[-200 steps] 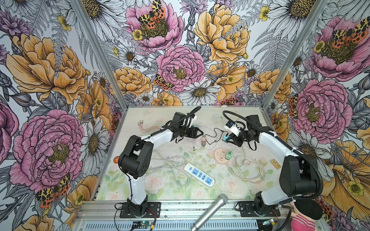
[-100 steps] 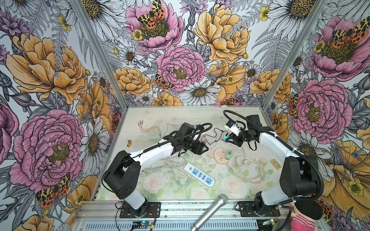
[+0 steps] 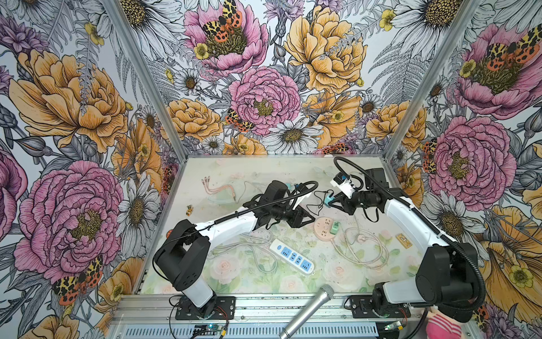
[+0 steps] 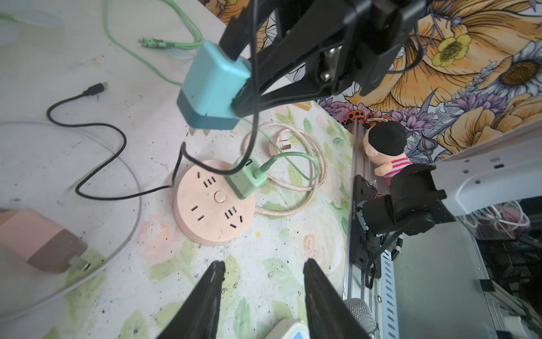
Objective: Insert the plug
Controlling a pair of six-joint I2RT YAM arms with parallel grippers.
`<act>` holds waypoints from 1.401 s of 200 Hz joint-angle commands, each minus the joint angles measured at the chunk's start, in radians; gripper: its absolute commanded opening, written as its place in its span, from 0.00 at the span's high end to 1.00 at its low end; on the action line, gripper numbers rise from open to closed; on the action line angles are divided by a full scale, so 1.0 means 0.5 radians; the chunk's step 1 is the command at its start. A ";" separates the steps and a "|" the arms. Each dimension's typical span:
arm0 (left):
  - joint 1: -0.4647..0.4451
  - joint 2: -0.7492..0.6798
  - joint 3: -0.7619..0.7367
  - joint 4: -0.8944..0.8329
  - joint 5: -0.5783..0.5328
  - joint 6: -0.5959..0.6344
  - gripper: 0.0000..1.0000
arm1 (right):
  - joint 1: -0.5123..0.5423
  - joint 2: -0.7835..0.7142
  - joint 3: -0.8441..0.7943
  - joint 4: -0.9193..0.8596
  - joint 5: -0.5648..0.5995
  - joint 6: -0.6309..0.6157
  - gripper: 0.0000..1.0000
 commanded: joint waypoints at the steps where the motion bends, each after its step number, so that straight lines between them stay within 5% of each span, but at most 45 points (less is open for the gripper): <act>1: 0.041 0.091 0.149 -0.029 0.246 0.262 0.55 | 0.013 -0.085 -0.006 -0.032 -0.202 0.079 1.00; 42: 0.160 0.165 0.300 -0.053 0.530 0.318 0.61 | 0.031 -0.163 -0.040 -0.036 -0.071 0.064 1.00; 96: 0.274 0.342 0.573 -0.258 0.791 0.553 0.58 | 0.049 -0.242 -0.095 -0.040 -0.324 0.060 1.00; 161: 0.268 0.555 0.783 -0.351 0.911 0.687 0.62 | 0.094 -0.254 -0.105 -0.040 -0.580 0.093 1.00; 280: 0.236 0.548 0.825 -0.543 1.086 0.842 0.60 | 0.129 -0.225 -0.117 -0.042 -0.517 0.082 1.00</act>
